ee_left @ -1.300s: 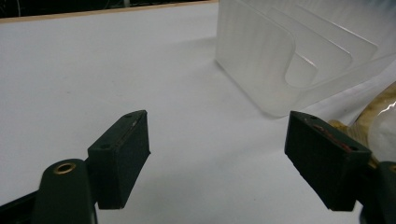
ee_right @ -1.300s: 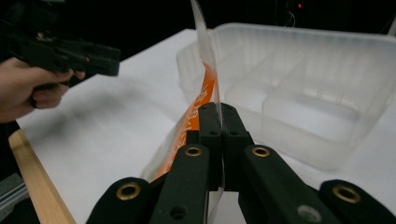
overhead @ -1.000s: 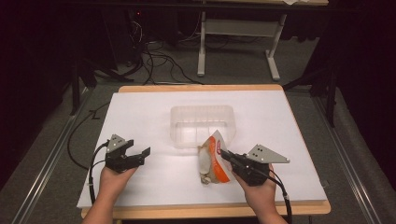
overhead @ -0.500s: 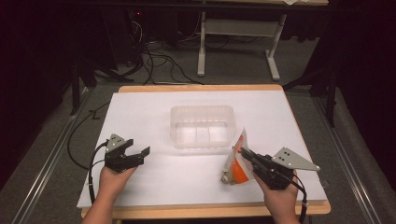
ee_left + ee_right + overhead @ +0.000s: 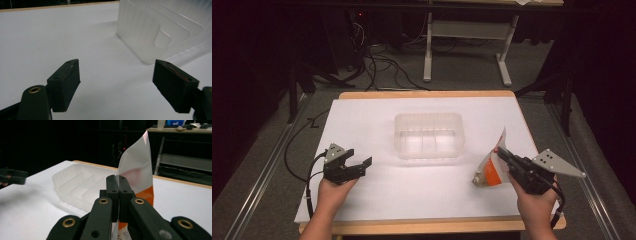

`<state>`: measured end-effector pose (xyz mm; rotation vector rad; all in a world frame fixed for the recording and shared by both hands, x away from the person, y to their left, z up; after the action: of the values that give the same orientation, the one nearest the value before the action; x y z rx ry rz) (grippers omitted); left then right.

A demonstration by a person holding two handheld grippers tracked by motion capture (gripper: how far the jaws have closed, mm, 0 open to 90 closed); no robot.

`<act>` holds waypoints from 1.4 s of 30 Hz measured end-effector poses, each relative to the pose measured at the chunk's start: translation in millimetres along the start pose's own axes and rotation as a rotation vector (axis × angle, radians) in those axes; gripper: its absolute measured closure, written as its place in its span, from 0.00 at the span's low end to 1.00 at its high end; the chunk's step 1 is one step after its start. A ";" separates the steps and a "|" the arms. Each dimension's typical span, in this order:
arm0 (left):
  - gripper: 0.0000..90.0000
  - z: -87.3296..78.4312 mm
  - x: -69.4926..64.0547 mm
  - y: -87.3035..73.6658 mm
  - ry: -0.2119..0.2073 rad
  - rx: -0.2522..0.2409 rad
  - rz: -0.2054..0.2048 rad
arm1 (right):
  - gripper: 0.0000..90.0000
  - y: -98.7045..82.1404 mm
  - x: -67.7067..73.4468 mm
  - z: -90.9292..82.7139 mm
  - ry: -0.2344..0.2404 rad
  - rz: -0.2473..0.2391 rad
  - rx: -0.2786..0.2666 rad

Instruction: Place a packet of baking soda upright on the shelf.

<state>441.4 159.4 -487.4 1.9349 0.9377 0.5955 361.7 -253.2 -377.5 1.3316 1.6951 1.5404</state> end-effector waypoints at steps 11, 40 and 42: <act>0.25 -0.4 1.0 0.2 0.003 -0.004 -0.004 | 1.00 15.8 -44.9 18.8 -0.078 0.000 0.057; 0.25 1.4 -2.6 -0.6 -0.005 0.005 0.006 | 0.59 -21.7 -72.1 45.3 -0.059 0.153 0.075; 0.25 1.1 -2.8 -0.2 -0.004 0.003 0.006 | 0.57 -24.4 -70.6 44.6 -0.054 0.152 0.078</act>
<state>440.3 156.6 -488.3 1.9410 0.9313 0.5937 420.4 -292.0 -428.8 1.5595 1.6691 1.5192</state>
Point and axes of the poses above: each handheld gripper's, and its own axes: z roughly forward along the jaws, y roughly out of its top, x roughly to its left, the point moved 10 cm from there along z, roughly forward along the jaws, and after that the axes turned 11 degrees about z, right-handed, at the moved point
